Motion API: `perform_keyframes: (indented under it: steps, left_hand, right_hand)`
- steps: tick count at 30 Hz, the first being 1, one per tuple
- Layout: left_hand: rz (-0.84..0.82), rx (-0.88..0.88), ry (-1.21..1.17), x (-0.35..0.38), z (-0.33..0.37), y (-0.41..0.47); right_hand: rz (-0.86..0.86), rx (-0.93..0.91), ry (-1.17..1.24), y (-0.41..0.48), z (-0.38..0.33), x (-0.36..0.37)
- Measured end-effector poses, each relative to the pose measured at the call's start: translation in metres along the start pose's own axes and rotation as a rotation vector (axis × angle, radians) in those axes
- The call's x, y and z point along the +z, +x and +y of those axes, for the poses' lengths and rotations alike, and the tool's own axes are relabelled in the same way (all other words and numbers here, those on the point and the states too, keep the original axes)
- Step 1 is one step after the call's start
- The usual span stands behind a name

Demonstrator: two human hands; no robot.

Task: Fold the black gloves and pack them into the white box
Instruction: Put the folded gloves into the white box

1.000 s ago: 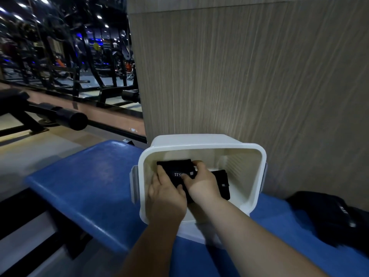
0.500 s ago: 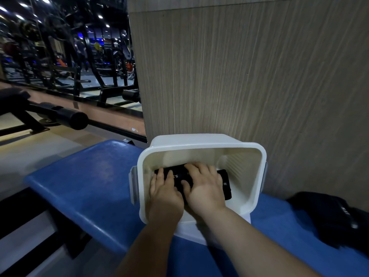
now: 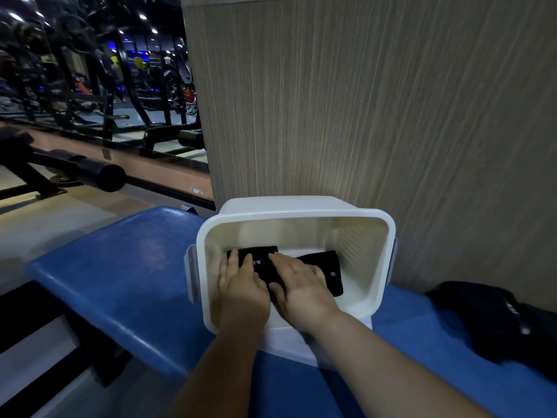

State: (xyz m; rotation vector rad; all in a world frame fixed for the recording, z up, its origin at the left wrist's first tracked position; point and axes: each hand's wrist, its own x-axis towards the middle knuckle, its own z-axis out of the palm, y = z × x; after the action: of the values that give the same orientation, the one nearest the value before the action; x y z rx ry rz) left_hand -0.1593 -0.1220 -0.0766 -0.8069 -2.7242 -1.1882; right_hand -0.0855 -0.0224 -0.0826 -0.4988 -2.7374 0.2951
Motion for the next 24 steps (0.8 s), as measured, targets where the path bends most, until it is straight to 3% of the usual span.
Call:
perform_keyframes:
  steps: [6, 24]
  left_hand:
    - [0.096, 0.128, 0.107, 0.002, 0.004, -0.006]
    - [-0.127, 0.076, 0.069, -0.006, -0.004, 0.006]
  right_hand:
    - [0.031, -0.01, 0.002, -0.001, 0.0, 0.001]
    - [-0.088, 0.015, -0.01, 0.0, -0.005, -0.015]
